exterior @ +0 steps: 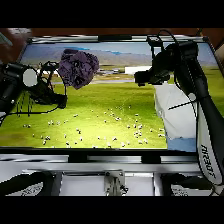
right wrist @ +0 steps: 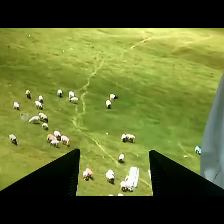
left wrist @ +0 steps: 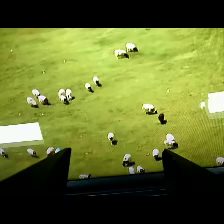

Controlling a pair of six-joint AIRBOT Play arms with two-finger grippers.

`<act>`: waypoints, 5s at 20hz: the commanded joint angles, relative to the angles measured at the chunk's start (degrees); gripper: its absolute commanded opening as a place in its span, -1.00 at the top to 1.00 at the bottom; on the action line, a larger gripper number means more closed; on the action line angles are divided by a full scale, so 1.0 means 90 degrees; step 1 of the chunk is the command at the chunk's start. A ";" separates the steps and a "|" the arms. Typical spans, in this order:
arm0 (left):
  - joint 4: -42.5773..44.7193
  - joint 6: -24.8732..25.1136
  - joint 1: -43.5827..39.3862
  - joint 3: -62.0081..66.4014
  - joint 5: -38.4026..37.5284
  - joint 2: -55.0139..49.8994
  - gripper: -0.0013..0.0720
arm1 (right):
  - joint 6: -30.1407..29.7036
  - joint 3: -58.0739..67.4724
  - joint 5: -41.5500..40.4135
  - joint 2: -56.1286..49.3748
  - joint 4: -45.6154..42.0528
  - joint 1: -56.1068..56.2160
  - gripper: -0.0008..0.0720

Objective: Fold the shirts.

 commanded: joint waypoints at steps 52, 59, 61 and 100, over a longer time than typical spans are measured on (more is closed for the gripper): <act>-0.0763 -0.0015 0.1404 0.3587 0.4167 -0.4860 0.80 | -0.0670 0.0002 0.0415 -0.0002 0.0546 -0.0015 -0.53; -0.0758 0.0537 0.0051 0.3840 0.3985 -0.1996 0.80 | -0.0381 0.0117 0.0500 0.1032 0.0515 -0.1175 -0.53; -0.0758 0.0534 -0.0510 0.3840 0.3934 -0.1010 0.80 | -0.0379 0.0117 0.0522 0.1700 0.0515 -0.1671 -0.53; -0.3767 0.1467 0.1970 -0.1790 0.2565 -0.1353 -1.00 | -0.0845 -0.5064 -0.0078 0.3004 0.2492 -0.1940 -0.53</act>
